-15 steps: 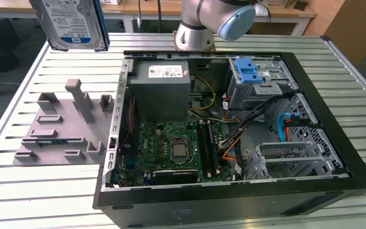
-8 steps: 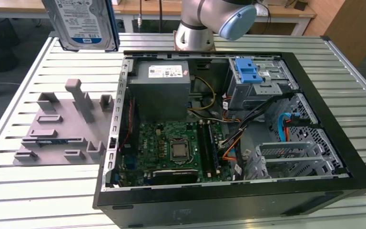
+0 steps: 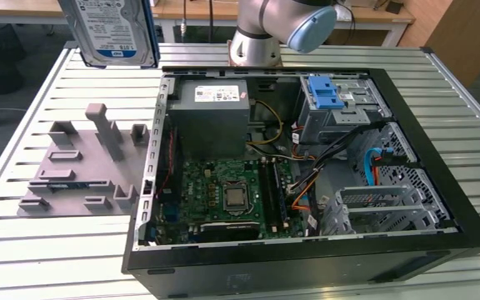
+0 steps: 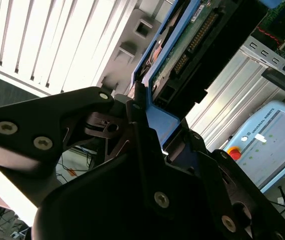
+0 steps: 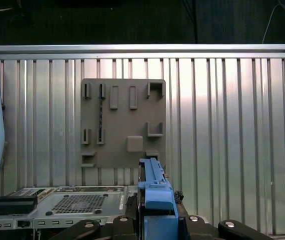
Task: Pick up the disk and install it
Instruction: 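Pick up the disk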
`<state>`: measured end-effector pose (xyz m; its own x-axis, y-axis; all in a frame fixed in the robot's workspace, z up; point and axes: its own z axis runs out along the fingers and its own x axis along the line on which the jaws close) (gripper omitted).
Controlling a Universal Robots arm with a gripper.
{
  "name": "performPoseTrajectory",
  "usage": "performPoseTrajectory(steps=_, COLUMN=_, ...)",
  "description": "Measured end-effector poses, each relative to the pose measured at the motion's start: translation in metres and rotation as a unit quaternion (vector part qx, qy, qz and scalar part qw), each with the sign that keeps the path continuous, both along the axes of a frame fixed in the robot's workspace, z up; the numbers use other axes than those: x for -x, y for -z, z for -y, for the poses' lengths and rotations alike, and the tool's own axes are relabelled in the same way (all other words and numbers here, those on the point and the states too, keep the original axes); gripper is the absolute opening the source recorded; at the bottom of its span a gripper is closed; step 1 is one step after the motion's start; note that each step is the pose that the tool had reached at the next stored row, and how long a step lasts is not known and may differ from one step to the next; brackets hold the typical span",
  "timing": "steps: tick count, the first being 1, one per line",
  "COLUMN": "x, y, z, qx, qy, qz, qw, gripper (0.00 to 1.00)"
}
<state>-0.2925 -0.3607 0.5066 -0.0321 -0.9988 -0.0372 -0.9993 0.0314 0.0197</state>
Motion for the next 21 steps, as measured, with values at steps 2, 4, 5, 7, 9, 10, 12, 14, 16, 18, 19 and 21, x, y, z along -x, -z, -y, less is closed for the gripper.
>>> performPoseTrajectory(steps=2, x=0.0000, y=0.0000, z=0.0000, qx=0.0000, qy=0.000, qz=0.0000, qw=1.0000, gripper=0.36)
performPoseTrajectory(steps=4, x=0.0000, y=0.0000, z=0.0000, qx=0.0000, qy=0.000, qz=0.0000, qw=1.0000, gripper=0.36)
performPoseTrajectory(steps=5, x=-0.0001, y=0.0000, z=0.0000, qx=0.0000, qy=0.000, qz=0.0000, qw=1.0000, gripper=0.36)
performPoseTrajectory(steps=7, x=-0.0011, y=0.0000, z=0.0000, qx=0.0000, qy=0.000, qz=0.0000, qw=1.0000, gripper=0.36)
performPoseTrajectory(steps=9, x=-0.0027, y=0.0000, z=0.0000, qx=0.0000, qy=0.000, qz=0.0000, qw=1.0000, gripper=0.36)
performPoseTrajectory(steps=10, x=-0.0037, y=0.0001, z=0.0000, qx=0.0000, qy=0.000, qz=0.0000, qw=1.0000, gripper=0.36)
performPoseTrajectory(steps=12, x=-0.0060, y=0.0000, z=0.0000, qx=0.0000, qy=0.000, qz=0.0000, qw=1.0000, gripper=0.36)
performPoseTrajectory(steps=14, x=-0.0079, y=0.0000, z=0.0000, qx=0.0000, qy=0.000, qz=0.0000, qw=1.0000, gripper=0.36)
performPoseTrajectory(steps=16, x=-0.0095, y=0.0000, z=0.0000, qx=0.0000, qy=0.000, qz=0.0000, qw=1.0000, gripper=0.36)
performPoseTrajectory(steps=18, x=-0.0109, y=0.0000, z=0.0000, qx=0.0000, qy=0.000, qz=0.0000, qw=1.0000, gripper=0.36)
performPoseTrajectory(steps=19, x=-0.0115, y=0.0000, z=0.0000, qx=0.0000, qy=0.000, qz=0.0000, qw=1.0000, gripper=0.36)
performPoseTrajectory(steps=21, x=-0.0129, y=0.0000, z=0.0000, qx=0.0000, qy=0.000, qz=0.0000, qw=1.0000, gripper=0.36)
